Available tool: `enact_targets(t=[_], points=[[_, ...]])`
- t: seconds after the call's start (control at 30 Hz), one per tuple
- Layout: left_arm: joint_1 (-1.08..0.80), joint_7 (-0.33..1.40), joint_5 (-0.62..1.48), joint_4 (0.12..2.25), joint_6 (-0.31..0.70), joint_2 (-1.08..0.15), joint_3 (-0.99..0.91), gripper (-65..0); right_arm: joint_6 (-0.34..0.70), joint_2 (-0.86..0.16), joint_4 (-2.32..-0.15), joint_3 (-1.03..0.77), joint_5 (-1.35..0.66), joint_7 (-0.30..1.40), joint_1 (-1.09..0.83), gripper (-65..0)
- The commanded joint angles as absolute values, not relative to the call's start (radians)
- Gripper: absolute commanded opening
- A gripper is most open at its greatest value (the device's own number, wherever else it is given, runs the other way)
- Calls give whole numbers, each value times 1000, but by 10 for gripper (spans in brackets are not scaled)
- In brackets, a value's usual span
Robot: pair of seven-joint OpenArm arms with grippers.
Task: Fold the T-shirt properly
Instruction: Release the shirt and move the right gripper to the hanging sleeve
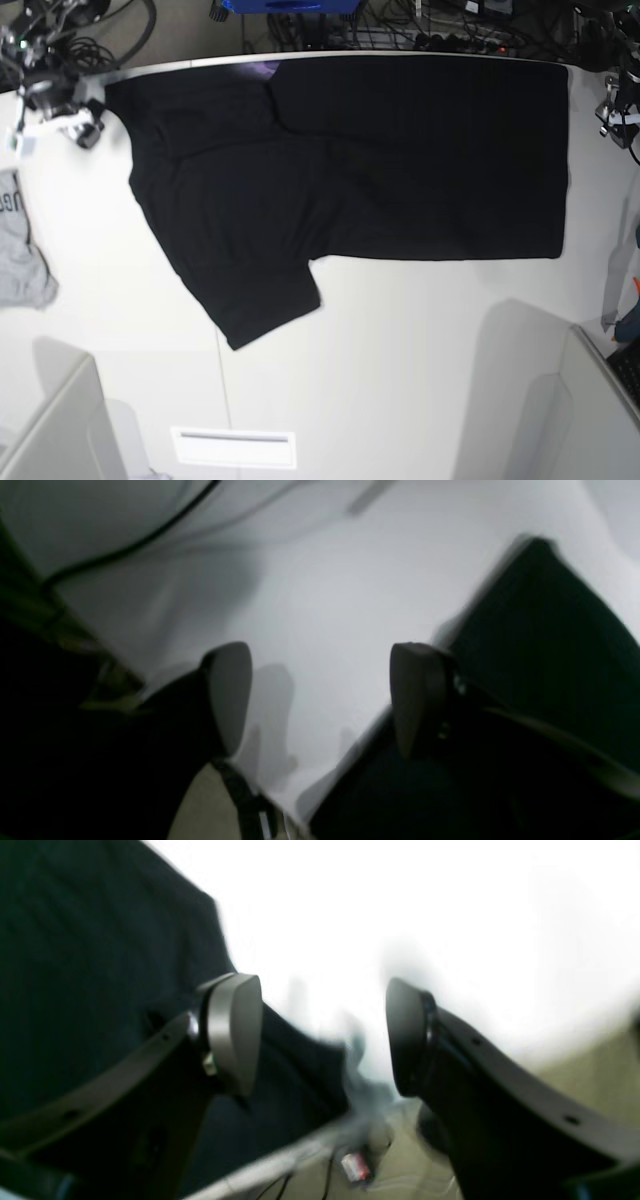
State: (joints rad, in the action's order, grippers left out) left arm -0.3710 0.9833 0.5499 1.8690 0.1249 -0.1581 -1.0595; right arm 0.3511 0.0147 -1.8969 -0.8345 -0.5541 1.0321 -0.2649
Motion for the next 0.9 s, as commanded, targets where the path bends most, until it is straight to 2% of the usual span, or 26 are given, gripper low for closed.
enact_targets(t=[0.0, 0.1, 0.27, 0.37, 0.5, 0.67, 0.87], points=[[-371, 952, 555, 1888, 128, -194, -1047, -234, 346, -19, -1894, -777, -573, 1007, -211, -293], [-371, 951, 555, 1893, 128, -236, -980, -234, 288, -87, -1781, -639, -516, 1007, -64, -290], [-371, 947, 555, 1890, 128, -259, -946, -234, 288, -156, -1449, -453, -484, 1006, 205, -290], [-371, 900, 555, 1890, 128, -255, -943, -232, 288, -165, -1273, -371, -484, 924, 318, -290], [-383, 819, 555, 1886, 128, -252, -949, -225, 285, -185, -1109, -259, -483, 794, 395, -290], [-383, 816, 555, 1885, 128, -257, -951, -224, 285, -213, -908, -142, -483, 685, 456, -290], [-371, 816, 555, 1847, 128, -259, -943, -222, 285, -219, -871, -81, -483, 665, 452, -290]])
